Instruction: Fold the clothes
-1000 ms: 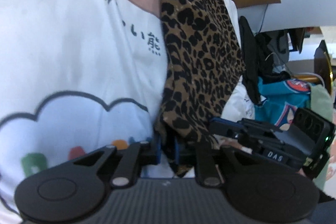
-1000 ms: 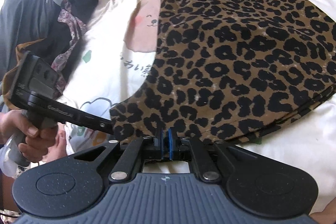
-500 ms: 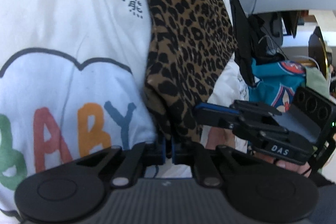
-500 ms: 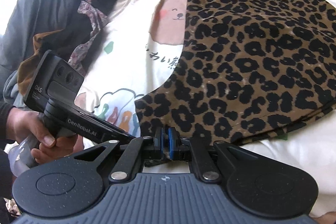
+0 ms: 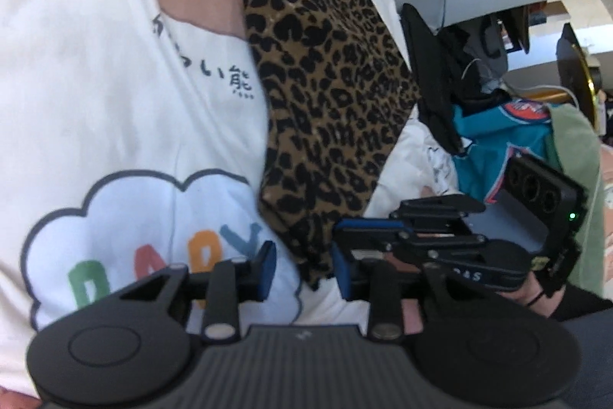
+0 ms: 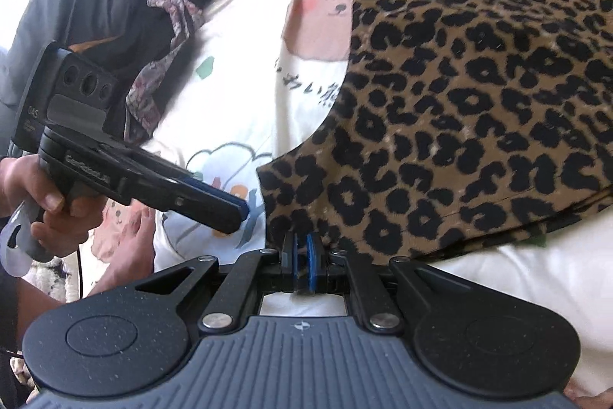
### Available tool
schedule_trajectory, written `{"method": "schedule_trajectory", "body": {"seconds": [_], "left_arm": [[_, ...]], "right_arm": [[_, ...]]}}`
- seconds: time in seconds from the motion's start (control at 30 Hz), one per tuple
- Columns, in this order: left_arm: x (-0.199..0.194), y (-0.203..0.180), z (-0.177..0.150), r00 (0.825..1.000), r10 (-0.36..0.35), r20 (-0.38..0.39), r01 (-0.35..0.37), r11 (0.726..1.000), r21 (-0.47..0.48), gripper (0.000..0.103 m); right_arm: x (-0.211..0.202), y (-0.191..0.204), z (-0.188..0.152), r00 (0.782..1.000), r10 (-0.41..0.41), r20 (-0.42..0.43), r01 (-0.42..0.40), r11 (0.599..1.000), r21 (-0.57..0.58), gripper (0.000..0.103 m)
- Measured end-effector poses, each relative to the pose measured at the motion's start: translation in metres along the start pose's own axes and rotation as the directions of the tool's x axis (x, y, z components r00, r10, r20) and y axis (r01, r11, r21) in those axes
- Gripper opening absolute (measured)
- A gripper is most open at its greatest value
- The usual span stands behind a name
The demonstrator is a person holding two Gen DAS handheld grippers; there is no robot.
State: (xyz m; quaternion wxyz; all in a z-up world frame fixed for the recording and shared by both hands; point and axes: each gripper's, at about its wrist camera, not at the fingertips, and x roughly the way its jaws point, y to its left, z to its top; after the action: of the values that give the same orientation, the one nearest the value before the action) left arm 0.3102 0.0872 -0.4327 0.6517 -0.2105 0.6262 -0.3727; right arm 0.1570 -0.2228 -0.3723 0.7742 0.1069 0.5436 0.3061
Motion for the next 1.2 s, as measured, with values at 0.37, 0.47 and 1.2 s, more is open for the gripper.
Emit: {"method": "schedule_trajectory", "body": {"seconds": [0.37, 0.47, 1.2], "left_arm": [[0.012, -0.001, 0.007, 0.999, -0.049, 0.001, 0.049, 0.997, -0.061, 0.033], [0.021, 0.009, 0.007, 0.998, -0.052, -0.022, 0.049, 0.991, -0.122, 0.033], [0.036, 0.018, -0.006, 0.99, -0.143, 0.001, 0.139, 0.964, -0.226, 0.029]], "right_arm": [[-0.015, -0.022, 0.005, 0.997, -0.057, 0.046, 0.055, 0.997, 0.044, 0.005], [-0.017, -0.025, 0.004, 0.997, -0.062, 0.05, 0.06, 0.997, 0.049, 0.005], [-0.024, -0.038, 0.001, 0.994, -0.085, 0.075, 0.078, 0.993, 0.088, 0.005]]}}
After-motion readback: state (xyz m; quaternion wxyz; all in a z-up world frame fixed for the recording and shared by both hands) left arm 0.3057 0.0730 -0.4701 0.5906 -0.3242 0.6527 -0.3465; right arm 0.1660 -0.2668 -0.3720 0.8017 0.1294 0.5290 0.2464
